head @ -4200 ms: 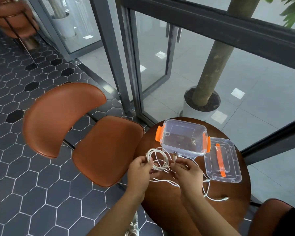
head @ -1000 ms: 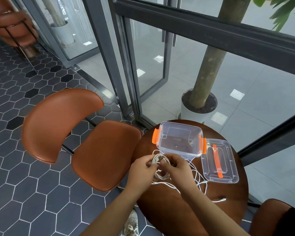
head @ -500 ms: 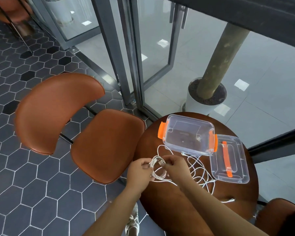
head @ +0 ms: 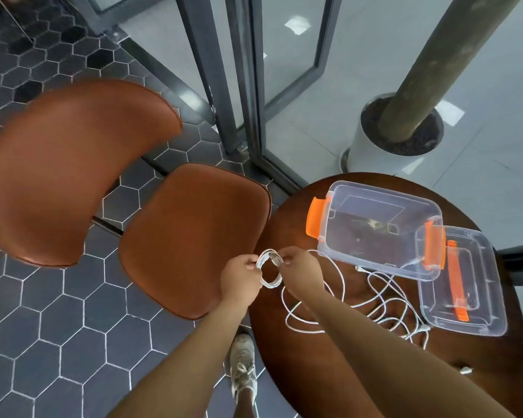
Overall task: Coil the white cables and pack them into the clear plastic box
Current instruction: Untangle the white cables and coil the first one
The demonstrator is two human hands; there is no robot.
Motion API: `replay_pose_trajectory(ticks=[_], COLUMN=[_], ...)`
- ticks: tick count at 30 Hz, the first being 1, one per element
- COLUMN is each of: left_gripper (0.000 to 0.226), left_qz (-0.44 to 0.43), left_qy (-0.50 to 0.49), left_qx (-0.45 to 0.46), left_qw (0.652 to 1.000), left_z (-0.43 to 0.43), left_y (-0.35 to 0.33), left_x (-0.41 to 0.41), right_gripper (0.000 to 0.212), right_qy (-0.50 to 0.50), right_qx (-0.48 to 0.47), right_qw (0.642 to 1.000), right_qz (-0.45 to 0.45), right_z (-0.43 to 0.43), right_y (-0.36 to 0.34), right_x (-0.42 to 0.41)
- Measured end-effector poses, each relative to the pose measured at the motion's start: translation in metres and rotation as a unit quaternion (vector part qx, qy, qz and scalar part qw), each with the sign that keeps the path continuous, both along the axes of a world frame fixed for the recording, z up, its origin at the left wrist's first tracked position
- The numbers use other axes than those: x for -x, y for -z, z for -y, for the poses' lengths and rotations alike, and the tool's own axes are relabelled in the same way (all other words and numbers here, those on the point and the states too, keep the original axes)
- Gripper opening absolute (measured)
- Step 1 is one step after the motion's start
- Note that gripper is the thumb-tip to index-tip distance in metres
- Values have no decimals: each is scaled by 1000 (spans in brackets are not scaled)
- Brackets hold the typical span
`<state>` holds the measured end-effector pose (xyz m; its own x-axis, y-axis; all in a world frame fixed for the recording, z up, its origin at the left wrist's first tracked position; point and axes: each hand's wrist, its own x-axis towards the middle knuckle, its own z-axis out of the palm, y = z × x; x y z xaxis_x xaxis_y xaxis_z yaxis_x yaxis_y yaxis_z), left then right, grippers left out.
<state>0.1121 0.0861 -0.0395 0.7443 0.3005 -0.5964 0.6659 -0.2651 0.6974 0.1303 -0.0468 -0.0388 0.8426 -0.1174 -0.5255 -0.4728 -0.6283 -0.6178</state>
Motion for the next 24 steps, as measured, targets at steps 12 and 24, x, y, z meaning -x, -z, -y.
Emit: replay_pose_trajectory(ticks=[12, 24], left_gripper=[19, 41], left_qz=[21, -15], left_qy=[159, 127], left_qx=[-133, -87], left_qw=[978, 988], left_z=[22, 30], left_y=[16, 19], left_x=[-17, -5], right_gripper=[26, 23], right_qy=[-60, -99], right_qx=[94, 114], right_qw=[993, 984], right_qz=[45, 93], right_z=[4, 28], right_y=[39, 39], right_x=[-17, 2])
